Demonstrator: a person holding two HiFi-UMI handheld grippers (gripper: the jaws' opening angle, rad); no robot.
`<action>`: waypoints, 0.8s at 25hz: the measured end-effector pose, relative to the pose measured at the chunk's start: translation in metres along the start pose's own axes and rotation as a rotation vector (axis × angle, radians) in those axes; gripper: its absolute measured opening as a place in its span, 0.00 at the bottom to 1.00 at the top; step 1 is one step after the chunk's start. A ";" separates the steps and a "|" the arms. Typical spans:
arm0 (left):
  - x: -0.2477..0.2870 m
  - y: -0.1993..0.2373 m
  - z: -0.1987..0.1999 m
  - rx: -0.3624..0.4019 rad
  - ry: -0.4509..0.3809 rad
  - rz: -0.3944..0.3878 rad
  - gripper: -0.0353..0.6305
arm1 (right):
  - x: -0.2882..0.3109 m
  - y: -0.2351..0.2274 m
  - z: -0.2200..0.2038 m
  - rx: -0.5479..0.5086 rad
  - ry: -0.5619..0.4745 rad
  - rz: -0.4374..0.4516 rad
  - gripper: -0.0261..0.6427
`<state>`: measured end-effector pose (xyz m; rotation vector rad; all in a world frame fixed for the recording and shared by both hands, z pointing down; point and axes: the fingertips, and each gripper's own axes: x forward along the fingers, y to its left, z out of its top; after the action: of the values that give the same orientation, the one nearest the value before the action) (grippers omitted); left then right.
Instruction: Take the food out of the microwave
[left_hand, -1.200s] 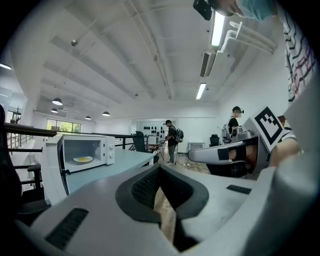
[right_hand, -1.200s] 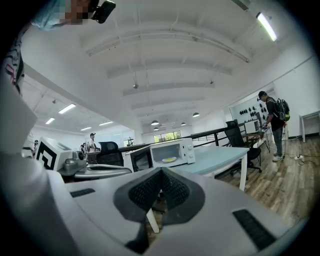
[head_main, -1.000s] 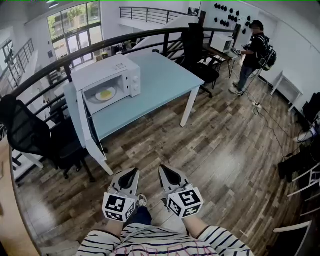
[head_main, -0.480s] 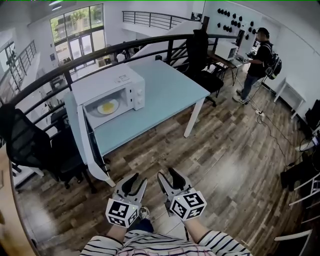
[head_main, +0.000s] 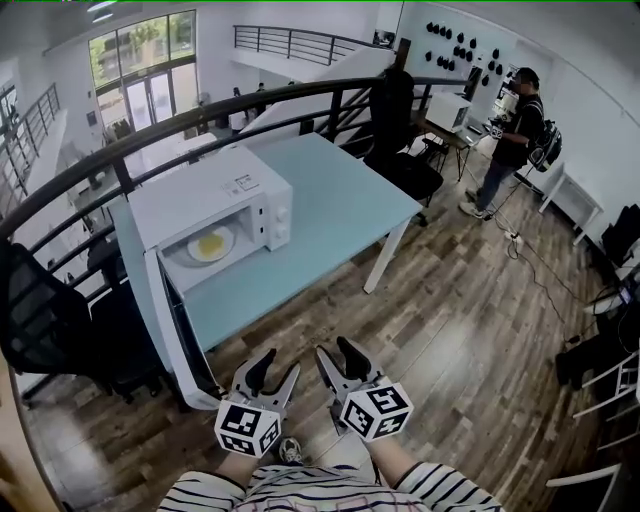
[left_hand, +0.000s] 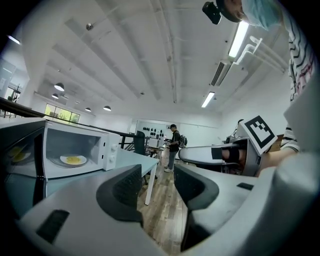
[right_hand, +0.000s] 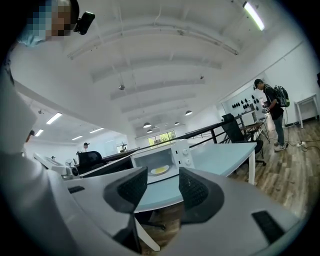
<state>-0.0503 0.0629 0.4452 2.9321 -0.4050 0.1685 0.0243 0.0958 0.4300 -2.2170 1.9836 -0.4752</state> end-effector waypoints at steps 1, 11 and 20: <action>0.004 0.006 0.000 -0.002 0.000 0.000 0.32 | 0.007 -0.002 0.000 0.003 0.000 -0.002 0.32; 0.034 0.066 -0.006 -0.049 0.007 0.079 0.32 | 0.083 -0.014 -0.004 0.024 0.036 0.058 0.32; 0.057 0.140 -0.007 -0.107 -0.022 0.323 0.32 | 0.181 -0.019 0.002 -0.014 0.109 0.257 0.32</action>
<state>-0.0353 -0.0836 0.4820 2.7473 -0.8619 0.1514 0.0583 -0.0805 0.4602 -1.9412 2.2915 -0.5593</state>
